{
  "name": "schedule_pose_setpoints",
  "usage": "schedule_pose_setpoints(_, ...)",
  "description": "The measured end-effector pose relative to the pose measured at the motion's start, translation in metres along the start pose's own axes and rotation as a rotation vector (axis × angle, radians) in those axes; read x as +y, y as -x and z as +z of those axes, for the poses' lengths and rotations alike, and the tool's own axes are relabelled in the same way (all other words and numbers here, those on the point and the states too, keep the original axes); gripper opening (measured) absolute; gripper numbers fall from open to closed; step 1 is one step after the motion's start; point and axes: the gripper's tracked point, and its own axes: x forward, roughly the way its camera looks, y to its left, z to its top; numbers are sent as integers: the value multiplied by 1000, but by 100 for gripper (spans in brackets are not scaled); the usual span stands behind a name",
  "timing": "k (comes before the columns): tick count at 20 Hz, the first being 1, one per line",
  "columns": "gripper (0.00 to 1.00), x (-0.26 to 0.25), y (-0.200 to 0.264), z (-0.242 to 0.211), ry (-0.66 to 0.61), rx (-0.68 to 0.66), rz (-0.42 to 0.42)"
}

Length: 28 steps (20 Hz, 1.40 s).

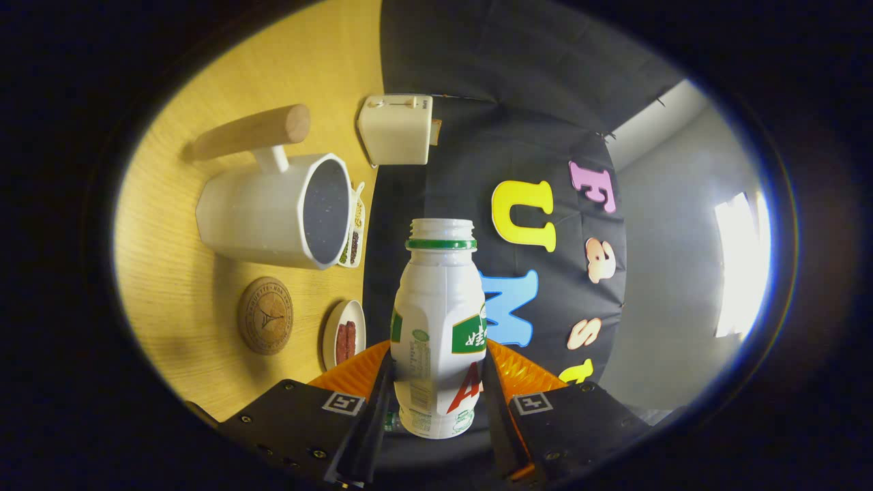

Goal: Take the bottle from table, then pour the juice into the cup, finally place the bottle on the coaster

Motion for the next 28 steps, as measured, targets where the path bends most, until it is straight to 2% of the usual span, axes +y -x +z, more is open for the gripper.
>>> schedule_pose_setpoints(4, 64, 0, 0, -2, -228, 5, 38)
schedule_pose_setpoints(10, 64, -5, 1, -7, -463, 3, 66)
schedule_pose_setpoints(18, 64, 4, -9, -6, -937, -2, 147)
schedule_pose_setpoints(23, 64, 8, -18, -3, -1184, -20, 169)
schedule_pose_setpoints(28, 64, 33, -31, -5, -1371, 4, 219)
